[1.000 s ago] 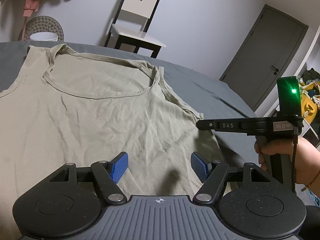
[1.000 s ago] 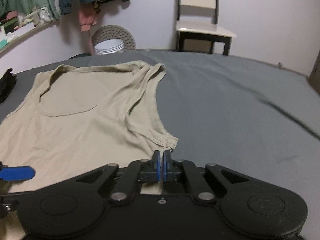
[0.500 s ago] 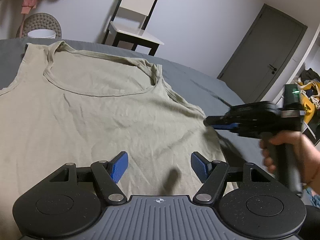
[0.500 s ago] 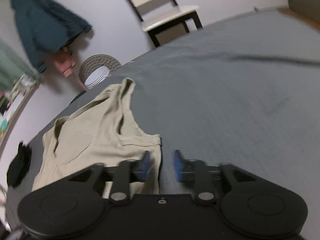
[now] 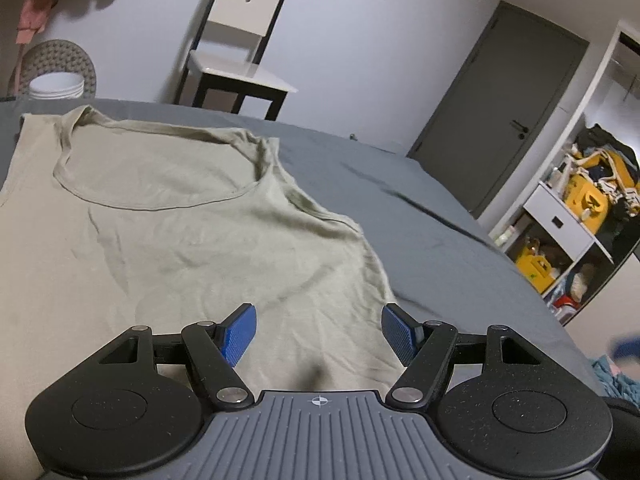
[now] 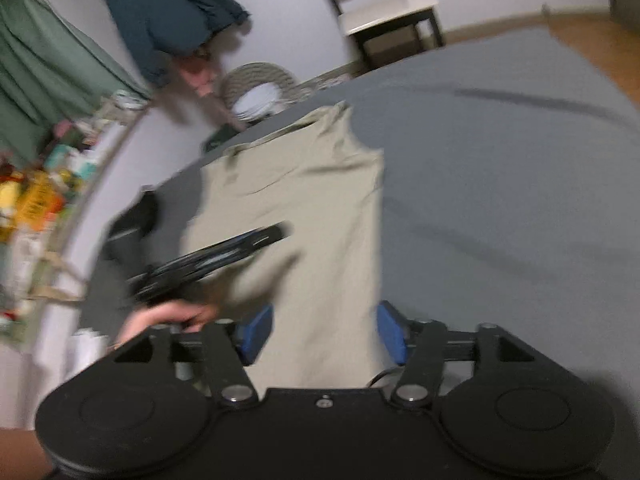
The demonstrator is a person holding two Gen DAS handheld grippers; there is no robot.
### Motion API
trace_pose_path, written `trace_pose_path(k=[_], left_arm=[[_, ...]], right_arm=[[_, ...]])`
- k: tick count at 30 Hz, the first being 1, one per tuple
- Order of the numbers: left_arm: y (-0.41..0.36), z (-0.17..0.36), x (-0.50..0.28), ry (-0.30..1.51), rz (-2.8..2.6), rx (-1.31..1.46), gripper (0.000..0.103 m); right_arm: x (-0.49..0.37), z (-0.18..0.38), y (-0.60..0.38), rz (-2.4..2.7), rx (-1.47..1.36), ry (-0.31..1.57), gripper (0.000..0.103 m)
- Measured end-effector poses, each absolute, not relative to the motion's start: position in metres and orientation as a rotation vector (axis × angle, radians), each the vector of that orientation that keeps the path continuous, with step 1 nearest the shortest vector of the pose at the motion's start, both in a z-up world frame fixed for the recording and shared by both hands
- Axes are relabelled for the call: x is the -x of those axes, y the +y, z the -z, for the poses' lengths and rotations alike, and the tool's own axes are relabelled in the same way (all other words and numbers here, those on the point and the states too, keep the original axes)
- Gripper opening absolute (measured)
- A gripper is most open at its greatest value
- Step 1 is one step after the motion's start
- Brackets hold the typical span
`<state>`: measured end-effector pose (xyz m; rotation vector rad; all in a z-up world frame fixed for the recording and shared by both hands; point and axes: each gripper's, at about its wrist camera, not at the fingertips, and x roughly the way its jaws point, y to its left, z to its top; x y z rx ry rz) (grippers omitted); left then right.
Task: Fold clothes
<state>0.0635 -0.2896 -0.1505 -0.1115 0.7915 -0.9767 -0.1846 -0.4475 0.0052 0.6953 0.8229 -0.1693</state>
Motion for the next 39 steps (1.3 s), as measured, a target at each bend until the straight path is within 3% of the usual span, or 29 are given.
trace_pose_path(k=[2, 4, 5, 13, 14, 15, 16, 23, 26, 32, 38, 39], left_arm=[[-0.287, 0.15, -0.058, 0.805, 0.99, 0.116, 0.07], [-0.284, 0.15, -0.053, 0.831, 1.013, 0.114, 0.07], [-0.283, 0.149, -0.05, 0.845, 1.035, 0.11, 0.07], [-0.274, 0.14, -0.032, 0.9, 1.326, 0.157, 0.069], [-0.274, 0.141, -0.032, 0.91, 1.333, 0.161, 0.069], [-0.274, 0.143, -0.034, 0.927, 1.336, 0.171, 0.069], [-0.274, 0.145, -0.036, 0.952, 1.33, 0.19, 0.069], [-0.277, 0.161, -0.042, 1.08, 1.341, 0.334, 0.069], [-0.288, 0.174, -0.041, 1.143, 1.329, 0.373, 0.069], [-0.3, 0.197, -0.042, 1.221, 1.243, 0.378, 0.069], [-0.301, 0.215, -0.045, 1.271, 1.185, 0.425, 0.069], [-0.302, 0.215, -0.044, 1.272, 1.184, 0.42, 0.069]], right_arm=[[0.187, 0.009, -0.433, 0.203, -0.65, 0.847, 0.067], [0.179, 0.035, -0.415, 0.267, -0.469, 0.924, 0.053], [0.174, 0.048, -0.408, 0.281, -0.396, 0.958, 0.037], [0.136, 0.111, -0.394, 0.295, -0.312, 0.966, 0.034], [0.136, 0.116, -0.395, 0.3, -0.314, 0.972, 0.029], [0.135, 0.121, -0.395, 0.305, -0.316, 0.978, 0.01], [0.135, 0.123, -0.393, 0.304, -0.306, 0.974, 0.005], [0.123, 0.117, -0.314, 0.188, 0.13, 0.91, 0.006], [0.117, 0.126, -0.3, 0.181, 0.176, 0.938, 0.017], [0.131, 0.111, -0.309, 0.196, 0.059, 0.881, 0.036], [0.148, 0.105, -0.359, 0.331, -0.28, 0.811, 0.035], [0.148, 0.108, -0.37, 0.353, -0.342, 0.818, 0.028]])
